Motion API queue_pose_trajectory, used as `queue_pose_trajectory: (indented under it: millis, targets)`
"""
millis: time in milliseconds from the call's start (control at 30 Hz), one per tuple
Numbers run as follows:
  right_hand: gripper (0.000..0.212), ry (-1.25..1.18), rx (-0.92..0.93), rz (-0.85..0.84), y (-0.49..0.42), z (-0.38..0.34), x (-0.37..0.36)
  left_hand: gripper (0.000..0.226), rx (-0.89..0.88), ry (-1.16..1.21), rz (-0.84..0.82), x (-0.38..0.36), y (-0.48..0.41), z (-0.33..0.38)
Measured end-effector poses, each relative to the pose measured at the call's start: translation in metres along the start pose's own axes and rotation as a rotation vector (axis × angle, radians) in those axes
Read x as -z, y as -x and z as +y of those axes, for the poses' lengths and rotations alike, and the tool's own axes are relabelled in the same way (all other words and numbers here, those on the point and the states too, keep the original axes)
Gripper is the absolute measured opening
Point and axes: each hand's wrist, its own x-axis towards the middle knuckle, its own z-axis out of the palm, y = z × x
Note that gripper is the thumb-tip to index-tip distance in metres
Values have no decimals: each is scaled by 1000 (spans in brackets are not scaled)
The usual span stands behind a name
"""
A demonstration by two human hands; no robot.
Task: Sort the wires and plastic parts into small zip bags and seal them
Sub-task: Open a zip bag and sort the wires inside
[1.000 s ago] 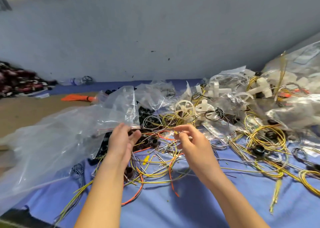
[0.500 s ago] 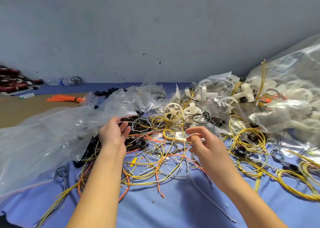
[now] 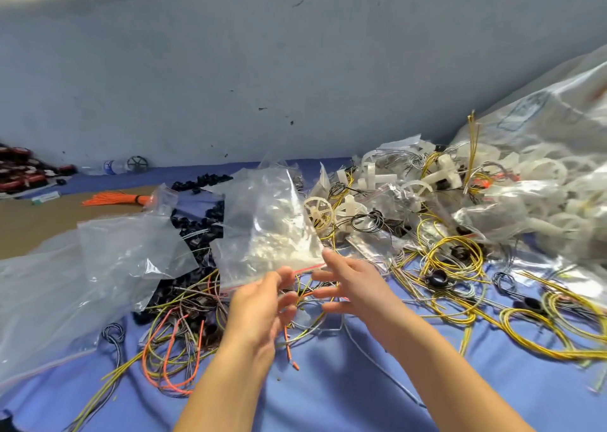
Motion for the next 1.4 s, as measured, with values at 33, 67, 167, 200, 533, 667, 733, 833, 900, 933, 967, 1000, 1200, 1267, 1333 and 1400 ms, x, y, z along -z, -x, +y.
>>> queue_pose_trajectory:
  millis: [33, 67, 167, 200, 533, 667, 733, 833, 900, 933, 967, 1000, 1200, 1267, 1333, 1400]
  targets:
    - [29, -35, 5, -20, -2, 0, -5, 22, -5, -38, -29, 0, 3, -2]
    - [26, -59, 36, -18, -4, 0, -9, 21, -15, -69, -50, 0, 5, -3]
    - [15, -138, 139, 81, -8, 1, -17, 21, -10, -111, -90, 3, 2, 1]
    - [15, -168, 160, 123, -9, 0, -17, 20, 1, -108, -82, 5, -1, 3]
    - [10, -690, 380, 496, 6, -20, 39, 50, -255, -283, 411, 26, -32, 19]
    - [7, -734, 534, 605, 29, -28, 50, 53, -733, -616, 627, 7, -5, 20]
    - [14, -643, 688, 618, 45, -34, 49, 36, -937, -687, 520, -7, 4, 15]
    - [22, -463, 899, 595, 73, -39, 41, 22, -604, -361, -112, -36, 24, 11]
    - [22, -370, 921, 634, 86, -29, 33, 33, -350, -157, -474, -55, 38, 9]
    - [23, -318, 890, 674, 89, -20, 28, 37, -284, -105, -566, -63, 42, 7]
    - [24, -263, 840, 708, 92, -10, 27, 37, -236, -56, -625, -72, 46, 3]
    - [24, -225, 779, 717, 92, 0, 25, 34, -202, -10, -648, -80, 48, -1]
    - [9, 69, 553, 605, 91, 35, 41, 15, -92, 36, -582, -102, 50, -25]
    - [13, 75, 469, 502, 94, 35, 50, 16, -115, 25, -536, -106, 46, -28]
    - [47, -259, 278, 413, 92, 29, 64, 19, -139, 27, -511, -108, 39, -27]
    - [68, -734, 86, 263, 87, 21, 82, 24, -136, 19, -555, -110, 32, -25]
